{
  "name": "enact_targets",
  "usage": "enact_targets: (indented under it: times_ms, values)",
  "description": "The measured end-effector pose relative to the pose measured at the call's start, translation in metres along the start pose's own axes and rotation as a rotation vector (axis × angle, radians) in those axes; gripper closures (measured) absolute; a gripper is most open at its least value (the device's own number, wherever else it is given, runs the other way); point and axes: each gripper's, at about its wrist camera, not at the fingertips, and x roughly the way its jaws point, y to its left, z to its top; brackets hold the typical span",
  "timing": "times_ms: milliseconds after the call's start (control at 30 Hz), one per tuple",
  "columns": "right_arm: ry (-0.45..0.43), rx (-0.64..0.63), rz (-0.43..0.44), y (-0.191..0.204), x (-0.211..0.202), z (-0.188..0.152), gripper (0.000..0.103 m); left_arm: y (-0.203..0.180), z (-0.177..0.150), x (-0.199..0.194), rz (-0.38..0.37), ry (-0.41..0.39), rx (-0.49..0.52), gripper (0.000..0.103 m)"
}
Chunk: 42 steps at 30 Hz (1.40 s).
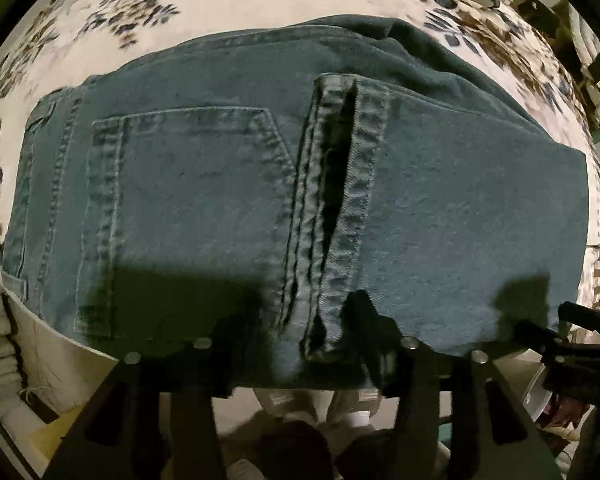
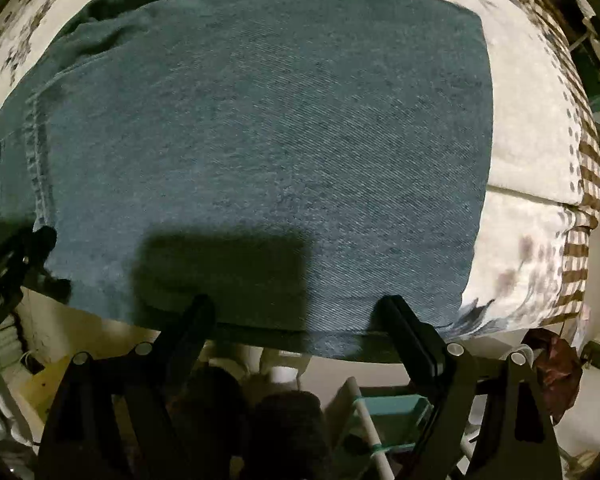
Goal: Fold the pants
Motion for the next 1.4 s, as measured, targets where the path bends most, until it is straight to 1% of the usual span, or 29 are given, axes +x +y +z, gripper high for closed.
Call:
enact_targets:
  times_ms: [33,100,167,200,233,267,300,333,400,467,500,533,600,667,733,800,867,900,933,967,1000,1067,1100,1167,1233,1300,1367,1400]
  values:
    - [0.006,-0.002,-0.003,0.004,0.001,0.004,0.014,0.004,0.0,-0.001,-0.011,0.003,-0.016,0.05]
    - [0.018,0.01,0.0,0.003,-0.001,0.006,0.015,0.016,0.004,-0.007,-0.06,-0.002,-0.087,0.05]
    - [0.009,0.053,0.073,0.001,-0.008,0.012,0.015,0.037,0.003,-0.023,-0.113,-0.047,-0.167,0.048]
    - [-0.004,0.087,0.136,-0.001,-0.014,0.013,0.014,0.054,0.003,-0.037,-0.16,-0.092,-0.237,0.036]
    - [-0.018,0.119,0.188,-0.003,-0.019,0.014,0.013,0.068,0.001,-0.047,-0.189,-0.127,-0.291,0.02]
    - [-0.027,0.133,0.211,-0.003,-0.023,0.015,0.01,0.083,-0.002,-0.056,-0.211,-0.162,-0.345,0.015]
    - [-0.037,0.141,0.23,-0.002,-0.027,0.017,0.01,0.106,-0.009,-0.066,-0.225,-0.205,-0.432,0.014]
    - [-0.047,0.139,0.237,0.001,-0.03,0.019,0.01,0.123,-0.015,-0.069,-0.223,-0.231,-0.495,0.014]
    - [-0.047,0.126,0.228,0.008,-0.032,0.023,0.01,0.164,-0.033,-0.071,-0.206,-0.28,-0.647,0.014]
    - [-0.042,0.109,0.221,0.014,-0.03,0.027,0.01,0.195,-0.049,-0.06,-0.213,-0.298,-0.767,0.014]
    - [-0.039,0.1,0.214,0.019,-0.029,0.03,0.01,0.216,-0.059,-0.049,-0.247,-0.316,-0.846,0.014]
    - [-0.037,0.095,0.21,0.025,-0.03,0.033,0.01,0.224,-0.064,-0.037,-0.276,-0.328,-0.888,0.014]
    - [-0.027,0.093,0.209,0.031,-0.025,0.037,0.01,0.245,-0.073,-0.015,-0.28,-0.307,-0.964,0.014]
    - [-0.02,0.095,0.21,0.034,-0.022,0.041,0.01,0.255,-0.076,0.001,-0.315,-0.316,-1.018,0.015]
    - [-0.02,0.088,0.202,0.044,-0.019,0.046,0.01,0.26,-0.074,0.006,-0.351,-0.344,-1.051,0.016]
    - [-0.018,0.083,0.196,0.048,-0.017,0.048,0.01,0.257,-0.066,0.008,-0.323,-0.354,-1.061,0.016]
    - [-0.014,0.085,0.194,0.048,-0.014,0.048,0.01,0.251,-0.069,0.003,-0.301,-0.375,-1.047,0.016]
    - [-0.014,0.086,0.192,0.05,-0.013,0.049,0.01,0.248,-0.071,-0.001,-0.286,-0.385,-1.03,0.02]
    - [-0.011,0.086,0.187,0.051,-0.012,0.049,0.01,0.244,-0.07,-0.007,-0.269,-0.385,-1.013,0.035]
    - [-0.008,0.088,0.184,0.051,-0.012,0.049,0.01,0.24,-0.07,-0.013,-0.268,-0.385,-0.994,0.04]
    - [-0.007,0.094,0.187,0.052,-0.012,0.049,0.01,0.237,-0.075,-0.022,-0.263,-0.393,-0.979,0.04]
    - [-0.006,0.096,0.196,0.051,-0.012,0.047,0.01,0.227,-0.079,-0.037,-0.247,-0.428,-0.96,0.04]
    - [-0.006,0.095,0.196,0.059,-0.011,0.047,0.01,0.223,-0.08,-0.041,-0.258,-0.438,-0.96,0.04]
    - [0.001,0.088,0.195,0.063,-0.009,0.046,0.01,0.222,-0.08,-0.045,-0.314,-0.459,-0.974,0.037]
    - [0.008,0.086,0.201,0.064,-0.008,0.043,0.01,0.228,-0.076,-0.032,-0.329,-0.438,-0.996,0.036]
    - [0.006,0.083,0.207,0.064,-0.011,0.042,0.01,0.237,-0.069,-0.014,-0.337,-0.425,-1.042,0.035]
    - [0.002,0.077,0.209,0.064,-0.014,0.042,0.01,0.241,-0.064,-0.002,-0.362,-0.43,-1.066,0.029]
    - [0.0,0.075,0.212,0.065,-0.016,0.043,0.01,0.239,-0.061,-0.002,-0.359,-0.435,-1.063,0.025]
